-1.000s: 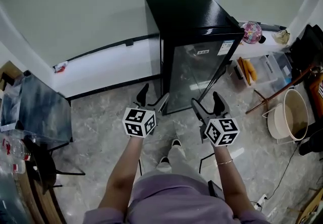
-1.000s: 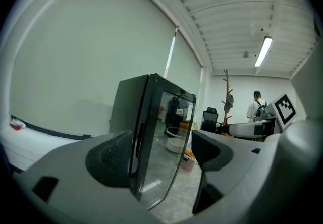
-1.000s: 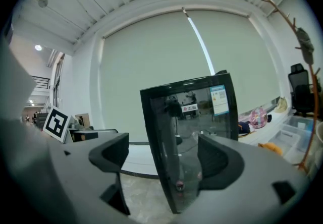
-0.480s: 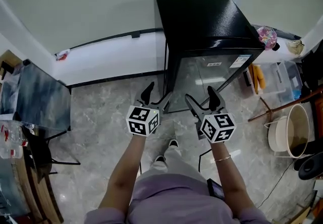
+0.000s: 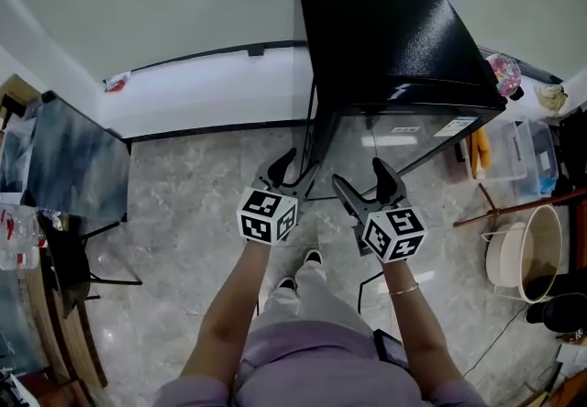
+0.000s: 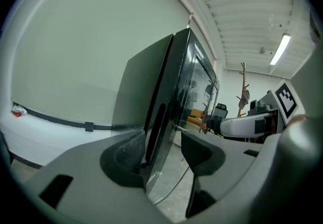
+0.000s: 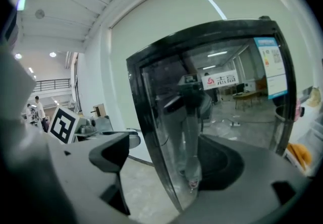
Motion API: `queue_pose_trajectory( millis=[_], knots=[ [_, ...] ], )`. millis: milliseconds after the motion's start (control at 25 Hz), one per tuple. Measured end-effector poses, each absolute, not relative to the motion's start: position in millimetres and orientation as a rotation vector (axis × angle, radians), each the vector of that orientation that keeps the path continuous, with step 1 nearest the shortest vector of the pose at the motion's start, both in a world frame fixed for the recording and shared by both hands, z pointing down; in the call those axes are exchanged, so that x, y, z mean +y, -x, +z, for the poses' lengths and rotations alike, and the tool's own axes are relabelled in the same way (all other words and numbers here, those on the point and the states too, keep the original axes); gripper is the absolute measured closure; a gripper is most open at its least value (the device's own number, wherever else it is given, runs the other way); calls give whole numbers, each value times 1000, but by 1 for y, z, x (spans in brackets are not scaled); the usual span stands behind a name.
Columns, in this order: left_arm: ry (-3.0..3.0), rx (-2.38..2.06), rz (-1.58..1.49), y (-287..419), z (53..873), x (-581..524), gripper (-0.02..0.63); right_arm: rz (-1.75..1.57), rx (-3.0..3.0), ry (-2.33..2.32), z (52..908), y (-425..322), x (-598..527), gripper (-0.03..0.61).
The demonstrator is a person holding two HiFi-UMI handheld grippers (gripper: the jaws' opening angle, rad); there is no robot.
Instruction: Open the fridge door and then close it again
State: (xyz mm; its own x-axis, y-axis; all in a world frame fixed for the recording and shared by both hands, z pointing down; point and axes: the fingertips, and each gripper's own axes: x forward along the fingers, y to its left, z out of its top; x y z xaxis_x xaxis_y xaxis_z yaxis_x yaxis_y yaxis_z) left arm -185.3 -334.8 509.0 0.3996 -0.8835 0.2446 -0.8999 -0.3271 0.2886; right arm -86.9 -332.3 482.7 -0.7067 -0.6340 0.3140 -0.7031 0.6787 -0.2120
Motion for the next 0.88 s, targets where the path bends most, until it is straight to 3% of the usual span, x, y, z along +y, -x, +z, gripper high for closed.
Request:
queue_pose_trajectory(
  millis=[320, 520, 880],
  knots=[
    [-2313, -1496, 48, 176, 515, -346, 447, 523, -2673, -1030, 498, 93, -334, 179],
    [-2329, -1486, 57, 172, 515, -352, 463, 535, -2697, -996, 499, 95, -331, 270],
    [-2332, -1486, 60, 170, 516, -359, 483, 527, -2694, -951, 498, 96, -329, 275]
  ],
)
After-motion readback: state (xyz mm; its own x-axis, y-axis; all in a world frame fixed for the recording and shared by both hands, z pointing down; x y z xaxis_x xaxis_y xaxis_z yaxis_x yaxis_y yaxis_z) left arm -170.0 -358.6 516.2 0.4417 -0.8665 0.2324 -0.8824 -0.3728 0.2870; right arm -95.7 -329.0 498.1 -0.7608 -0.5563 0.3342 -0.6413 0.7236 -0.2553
